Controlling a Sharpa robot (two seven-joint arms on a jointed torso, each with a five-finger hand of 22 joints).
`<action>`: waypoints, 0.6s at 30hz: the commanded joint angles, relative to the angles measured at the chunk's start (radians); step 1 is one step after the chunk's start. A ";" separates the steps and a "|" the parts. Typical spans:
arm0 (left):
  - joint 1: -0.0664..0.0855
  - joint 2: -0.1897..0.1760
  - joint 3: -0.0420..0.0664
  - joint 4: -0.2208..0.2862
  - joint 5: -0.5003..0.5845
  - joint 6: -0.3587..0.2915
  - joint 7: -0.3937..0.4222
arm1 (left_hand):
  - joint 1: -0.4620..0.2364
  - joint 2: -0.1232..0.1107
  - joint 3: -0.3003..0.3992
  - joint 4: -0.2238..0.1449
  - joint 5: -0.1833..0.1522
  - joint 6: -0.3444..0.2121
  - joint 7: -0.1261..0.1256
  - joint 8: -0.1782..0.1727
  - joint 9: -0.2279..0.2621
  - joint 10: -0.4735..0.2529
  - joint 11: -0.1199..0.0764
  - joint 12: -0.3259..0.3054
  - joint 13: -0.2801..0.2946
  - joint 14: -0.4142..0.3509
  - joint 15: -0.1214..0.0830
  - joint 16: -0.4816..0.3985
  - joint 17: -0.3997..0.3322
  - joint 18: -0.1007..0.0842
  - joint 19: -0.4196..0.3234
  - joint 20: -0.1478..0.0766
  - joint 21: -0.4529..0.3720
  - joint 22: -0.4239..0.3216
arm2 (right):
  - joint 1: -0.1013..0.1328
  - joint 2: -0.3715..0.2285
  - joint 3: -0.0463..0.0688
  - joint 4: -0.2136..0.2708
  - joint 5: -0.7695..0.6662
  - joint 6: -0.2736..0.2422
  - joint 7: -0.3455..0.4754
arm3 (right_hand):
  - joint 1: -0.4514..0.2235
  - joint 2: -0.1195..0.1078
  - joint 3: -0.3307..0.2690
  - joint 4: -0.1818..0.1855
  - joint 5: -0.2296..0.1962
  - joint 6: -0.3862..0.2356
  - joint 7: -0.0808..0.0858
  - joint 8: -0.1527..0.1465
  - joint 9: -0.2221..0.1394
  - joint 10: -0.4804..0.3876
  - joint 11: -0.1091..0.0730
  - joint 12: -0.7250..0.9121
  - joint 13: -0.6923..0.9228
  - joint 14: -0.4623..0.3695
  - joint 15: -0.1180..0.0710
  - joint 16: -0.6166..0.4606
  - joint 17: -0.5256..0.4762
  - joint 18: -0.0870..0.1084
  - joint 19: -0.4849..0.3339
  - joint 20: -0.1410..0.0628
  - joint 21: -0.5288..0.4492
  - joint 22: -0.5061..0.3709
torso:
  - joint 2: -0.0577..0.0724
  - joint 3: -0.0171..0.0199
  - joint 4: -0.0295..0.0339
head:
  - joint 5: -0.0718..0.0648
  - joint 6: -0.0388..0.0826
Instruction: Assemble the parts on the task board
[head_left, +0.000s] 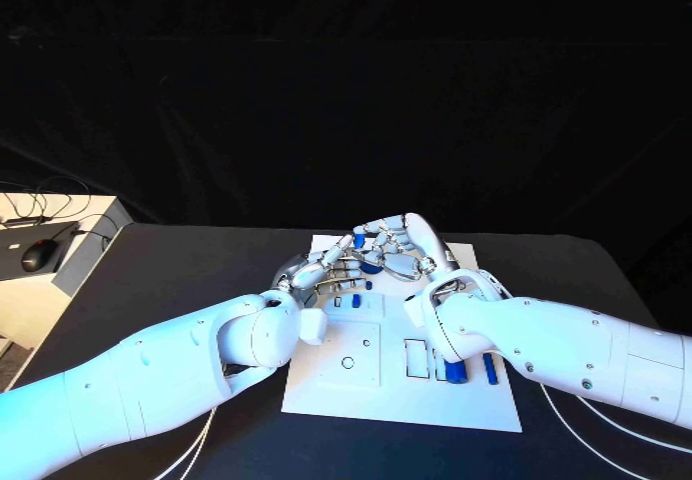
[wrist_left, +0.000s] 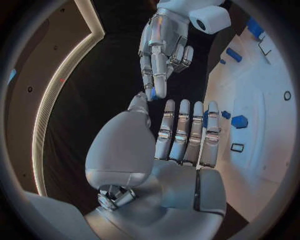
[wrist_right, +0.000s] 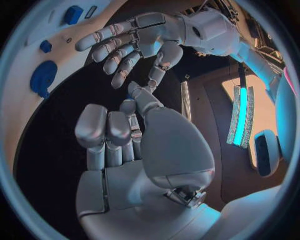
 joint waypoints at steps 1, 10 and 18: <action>0.000 0.003 0.001 0.002 -0.028 0.042 0.008 | 0.001 0.012 -0.004 -0.014 -0.002 -0.001 -0.007 -0.006 -0.003 0.009 -0.001 -0.016 0.000 -0.002 -0.003 0.001 0.000 -0.013 -0.002 -0.005 0.003 -0.004 | -0.001 0.002 0.001 0.001 0.007 0.025 0.004 | 0.003 0.005 0.005 -0.002 0.001 0.013 0.019 0.003 0.001 -0.004 -0.001 0.007 0.002 -0.002 0.008 0.005 0.002 -0.007 0.003 0.006 0.006 0.119 | -0.001 0.0000 0.0004 | -0.001 -0.002; 0.000 0.003 0.002 0.005 -0.030 0.076 0.021 | 0.008 0.029 -0.015 -0.034 -0.002 -0.009 -0.009 -0.006 -0.009 0.019 0.000 -0.047 0.000 -0.009 -0.001 0.000 0.000 -0.018 -0.015 -0.002 0.002 -0.012 | -0.001 0.004 0.001 0.001 0.011 0.038 0.002 | 0.002 0.006 0.004 -0.002 0.002 0.011 0.020 0.003 0.001 -0.006 0.000 0.009 0.002 -0.003 0.009 0.006 0.002 -0.007 0.003 0.006 0.009 0.119 | -0.001 0.0003 0.0006 | -0.001 -0.005; 0.000 0.003 0.003 0.005 -0.030 0.089 0.029 | 0.021 0.074 -0.043 -0.061 0.004 0.006 -0.015 -0.008 -0.012 0.044 -0.008 -0.059 0.000 -0.006 -0.005 0.003 0.001 -0.022 -0.017 -0.005 0.005 -0.016 | -0.002 0.005 0.001 0.002 0.012 0.047 0.000 | 0.002 0.006 0.004 -0.002 0.002 0.011 0.020 0.003 0.001 -0.006 0.000 0.009 0.002 -0.003 0.009 0.006 0.002 -0.007 0.003 0.006 0.009 0.119 | 0.000 0.0002 0.0006 | -0.001 -0.006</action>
